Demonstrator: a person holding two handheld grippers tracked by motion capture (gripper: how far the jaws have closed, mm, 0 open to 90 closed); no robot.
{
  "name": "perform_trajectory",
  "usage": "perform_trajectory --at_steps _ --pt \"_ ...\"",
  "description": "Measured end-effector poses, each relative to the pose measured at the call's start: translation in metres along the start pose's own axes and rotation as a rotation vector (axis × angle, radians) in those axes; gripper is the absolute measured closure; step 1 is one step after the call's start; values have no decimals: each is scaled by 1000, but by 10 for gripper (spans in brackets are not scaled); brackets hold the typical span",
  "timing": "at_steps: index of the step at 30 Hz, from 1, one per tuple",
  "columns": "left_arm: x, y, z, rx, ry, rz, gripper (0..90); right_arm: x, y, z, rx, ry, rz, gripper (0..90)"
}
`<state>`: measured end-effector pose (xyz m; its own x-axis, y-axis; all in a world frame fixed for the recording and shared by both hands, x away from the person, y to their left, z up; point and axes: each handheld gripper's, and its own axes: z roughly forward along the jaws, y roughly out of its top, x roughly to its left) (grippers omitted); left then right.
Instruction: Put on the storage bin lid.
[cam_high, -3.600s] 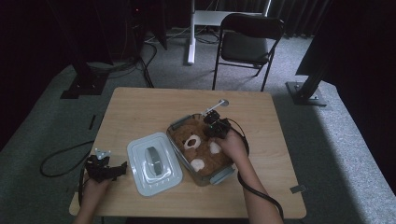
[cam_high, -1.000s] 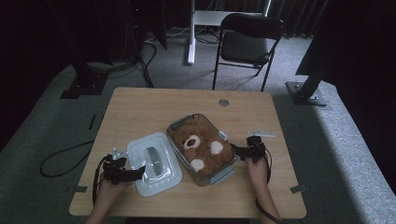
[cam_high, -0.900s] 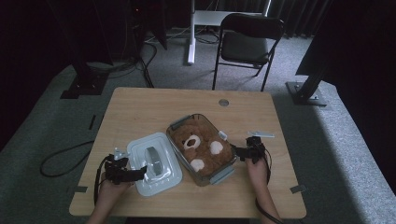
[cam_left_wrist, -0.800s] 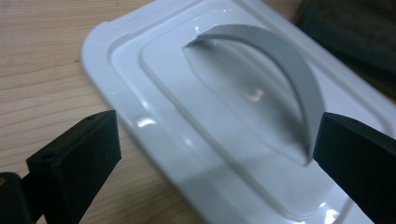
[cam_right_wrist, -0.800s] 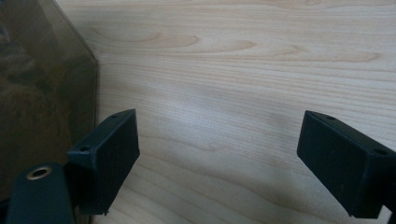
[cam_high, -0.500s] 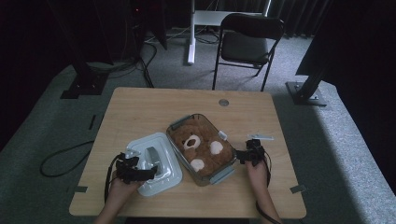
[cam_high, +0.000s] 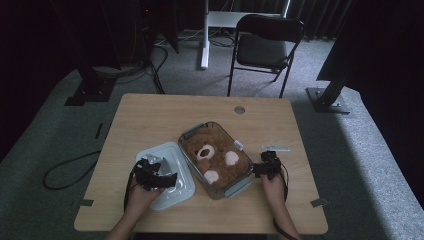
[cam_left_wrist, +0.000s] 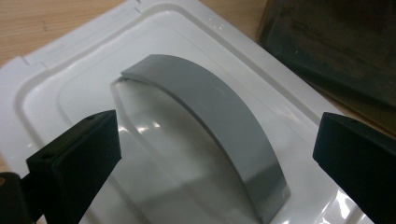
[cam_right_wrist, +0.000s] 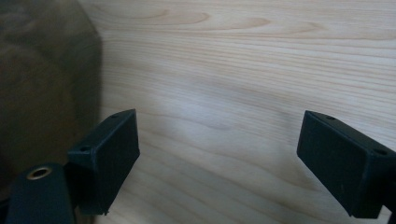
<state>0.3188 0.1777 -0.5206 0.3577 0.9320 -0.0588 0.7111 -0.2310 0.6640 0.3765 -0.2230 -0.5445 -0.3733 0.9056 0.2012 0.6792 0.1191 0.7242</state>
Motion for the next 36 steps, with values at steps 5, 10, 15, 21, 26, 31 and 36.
perform_trajectory --at_steps 5,10,15,21,26,31,36 --pt "1 -3 7 17 0 15 147 4 -1 -2 3 16 -8 131" --pt "3 -6 10 5 -23 -4 273 4 -2 -5 -6 21 -6 131" --pt "6 -7 4 -41 -59 -21 505 4 -4 -7 -9 35 5 131" --pt "20 -9 -2 -84 -91 -95 655 4 -6 -9 -9 50 9 132" --pt "29 -8 -13 -115 -115 -128 703 5 -8 -9 -4 65 11 133" --pt "39 -7 -27 -159 -112 -161 713 7 -10 -9 -4 81 16 133" --pt "55 -6 -56 -237 -131 -207 715 12 -13 -9 -2 113 -10 133"
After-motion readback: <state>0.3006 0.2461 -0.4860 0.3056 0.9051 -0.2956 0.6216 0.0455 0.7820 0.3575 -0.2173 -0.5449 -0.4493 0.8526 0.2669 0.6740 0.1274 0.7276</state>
